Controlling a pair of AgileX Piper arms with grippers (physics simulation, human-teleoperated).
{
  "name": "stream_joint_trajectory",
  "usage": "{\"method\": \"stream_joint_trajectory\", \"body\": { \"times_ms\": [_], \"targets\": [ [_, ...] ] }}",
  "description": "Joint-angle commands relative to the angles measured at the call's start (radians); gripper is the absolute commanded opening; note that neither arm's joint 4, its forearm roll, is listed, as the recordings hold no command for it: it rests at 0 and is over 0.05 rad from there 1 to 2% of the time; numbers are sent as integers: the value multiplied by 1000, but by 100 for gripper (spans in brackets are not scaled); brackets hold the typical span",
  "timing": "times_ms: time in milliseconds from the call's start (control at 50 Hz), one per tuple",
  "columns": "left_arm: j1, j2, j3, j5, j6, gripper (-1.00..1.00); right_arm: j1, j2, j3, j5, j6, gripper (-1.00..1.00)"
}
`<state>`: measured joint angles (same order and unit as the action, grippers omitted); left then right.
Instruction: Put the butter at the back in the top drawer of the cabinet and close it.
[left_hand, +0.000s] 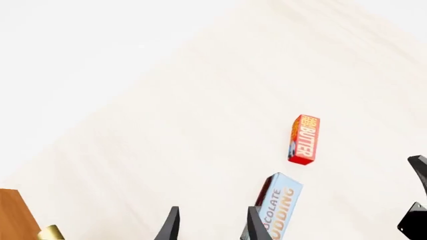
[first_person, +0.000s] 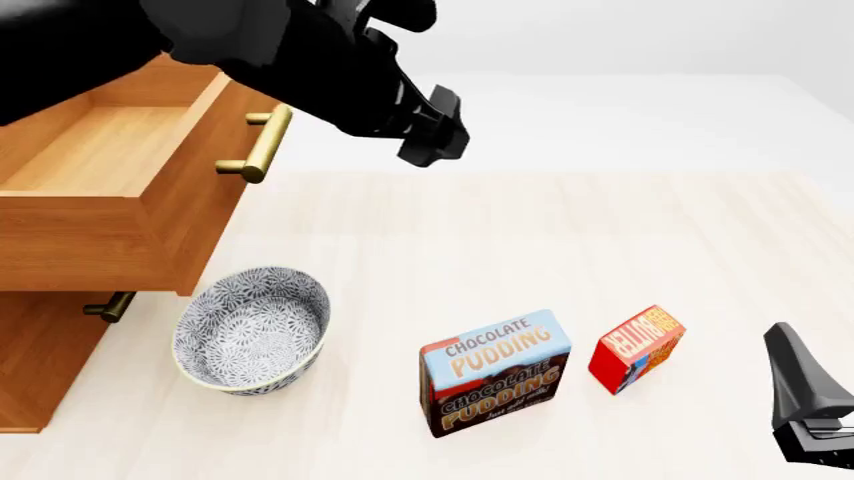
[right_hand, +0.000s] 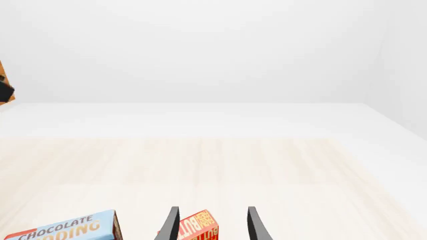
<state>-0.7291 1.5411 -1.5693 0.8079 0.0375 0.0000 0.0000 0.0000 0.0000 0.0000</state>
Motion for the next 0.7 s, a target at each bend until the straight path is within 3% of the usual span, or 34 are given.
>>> {"method": "stream_joint_trajectory", "body": {
  "times_ms": [20,700],
  "targets": [
    [-27,61,-31,-17,-13,100,0,0,0,0,0,100],
    [-124,306,-230,15,-56,100,0,0,0,0,0,100]
  ]
}}
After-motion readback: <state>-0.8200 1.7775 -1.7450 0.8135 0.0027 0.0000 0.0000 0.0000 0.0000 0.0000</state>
